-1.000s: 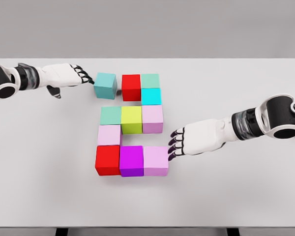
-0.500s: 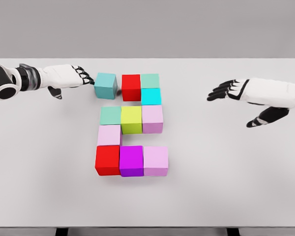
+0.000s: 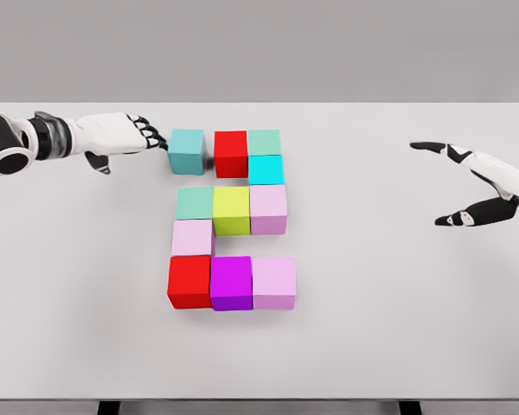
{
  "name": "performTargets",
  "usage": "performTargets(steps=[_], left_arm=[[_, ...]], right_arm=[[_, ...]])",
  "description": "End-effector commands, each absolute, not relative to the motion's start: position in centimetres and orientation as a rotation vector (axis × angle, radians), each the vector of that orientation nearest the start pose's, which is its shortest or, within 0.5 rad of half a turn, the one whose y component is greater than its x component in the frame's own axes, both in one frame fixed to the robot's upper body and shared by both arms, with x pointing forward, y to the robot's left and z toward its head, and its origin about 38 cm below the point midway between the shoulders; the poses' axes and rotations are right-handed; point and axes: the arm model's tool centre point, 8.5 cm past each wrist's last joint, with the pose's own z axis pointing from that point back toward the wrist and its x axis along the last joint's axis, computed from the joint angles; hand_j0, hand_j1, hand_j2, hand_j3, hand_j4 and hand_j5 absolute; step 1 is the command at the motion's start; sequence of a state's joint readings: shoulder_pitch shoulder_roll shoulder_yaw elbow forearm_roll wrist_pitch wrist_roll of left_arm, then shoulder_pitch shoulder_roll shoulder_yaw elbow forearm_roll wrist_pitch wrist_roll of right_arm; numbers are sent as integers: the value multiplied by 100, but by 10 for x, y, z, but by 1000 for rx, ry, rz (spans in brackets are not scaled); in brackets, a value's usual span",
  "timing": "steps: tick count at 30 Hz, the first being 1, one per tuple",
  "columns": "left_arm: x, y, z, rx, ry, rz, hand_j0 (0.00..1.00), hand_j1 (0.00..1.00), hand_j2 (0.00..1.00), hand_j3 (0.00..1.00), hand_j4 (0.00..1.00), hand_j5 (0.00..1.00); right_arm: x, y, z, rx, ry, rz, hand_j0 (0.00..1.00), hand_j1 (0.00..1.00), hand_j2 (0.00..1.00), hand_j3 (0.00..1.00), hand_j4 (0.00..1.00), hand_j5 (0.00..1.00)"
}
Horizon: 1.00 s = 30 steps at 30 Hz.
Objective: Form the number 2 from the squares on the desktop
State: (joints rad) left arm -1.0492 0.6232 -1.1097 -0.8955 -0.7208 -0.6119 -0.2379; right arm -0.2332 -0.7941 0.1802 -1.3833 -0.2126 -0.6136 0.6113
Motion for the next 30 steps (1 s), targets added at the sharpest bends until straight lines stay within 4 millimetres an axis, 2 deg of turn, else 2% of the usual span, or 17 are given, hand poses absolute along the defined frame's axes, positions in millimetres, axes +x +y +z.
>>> performTargets(steps=[1, 8, 11, 14, 20, 30], left_arm=[[529, 300, 178, 671, -1075, -2292, 100, 100, 100, 100, 100, 100], [533, 307, 178, 683, -1050, -2275, 100, 100, 100, 100, 100, 100], [533, 304, 176, 678, -1054, -2278, 100, 100, 100, 100, 100, 100], [532, 293, 171, 656, -1072, -2287, 100, 100, 100, 100, 100, 100], [531, 284, 170, 643, -1092, -2293, 100, 100, 100, 100, 100, 100], [531, 285, 169, 642, -1090, -2292, 100, 100, 100, 100, 100, 100]], right_arm=[[386, -394, 189, -39, -1717, 1293, 100, 100, 100, 100, 100, 100], [385, -388, 184, -21, -1723, 1284, 100, 100, 100, 100, 100, 100], [381, -390, 176, -11, -1708, 1273, 100, 100, 100, 100, 100, 100], [381, -388, 175, -8, -1711, 1272, 100, 100, 100, 100, 100, 100], [380, -390, 173, -8, -1704, 1267, 100, 100, 100, 100, 100, 100], [379, -391, 171, -6, -1700, 1261, 100, 100, 100, 100, 100, 100]])
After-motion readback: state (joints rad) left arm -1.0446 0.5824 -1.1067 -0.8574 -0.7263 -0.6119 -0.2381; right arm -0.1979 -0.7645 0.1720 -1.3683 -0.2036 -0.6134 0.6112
